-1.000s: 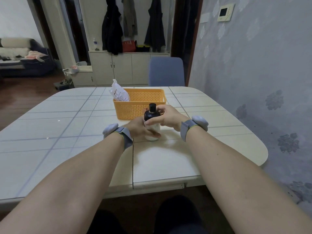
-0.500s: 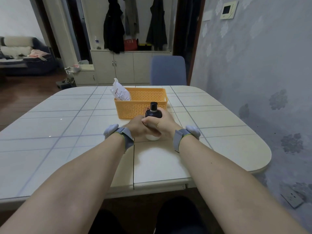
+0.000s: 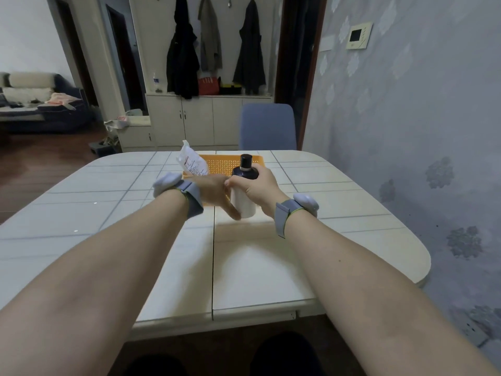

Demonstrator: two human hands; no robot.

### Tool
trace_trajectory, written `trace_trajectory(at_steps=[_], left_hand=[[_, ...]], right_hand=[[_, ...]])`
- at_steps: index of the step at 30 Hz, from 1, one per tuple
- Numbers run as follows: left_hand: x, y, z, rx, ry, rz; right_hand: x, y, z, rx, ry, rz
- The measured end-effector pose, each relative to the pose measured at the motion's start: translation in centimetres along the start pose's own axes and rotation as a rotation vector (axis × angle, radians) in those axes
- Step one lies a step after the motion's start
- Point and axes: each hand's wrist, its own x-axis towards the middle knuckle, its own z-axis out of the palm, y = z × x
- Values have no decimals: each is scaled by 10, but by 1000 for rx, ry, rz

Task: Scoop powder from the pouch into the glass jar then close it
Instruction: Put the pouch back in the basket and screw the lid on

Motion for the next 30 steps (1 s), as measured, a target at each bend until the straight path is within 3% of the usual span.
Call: trace_trajectory(at_steps=[5,15,24,30], left_hand=[[15,0,-46,184,215,-48],[98,-34,-76,179,430,-86],[183,-22,-61,604,244,-149],[209,-26,-38,765,138,-150]], right_hand=[[34,-34,-4,-63,32,-32],[127,-48,-7,-178,124,-35],[191,-2,-8,-561,86,95],[205,18,-1,-762,84,123]])
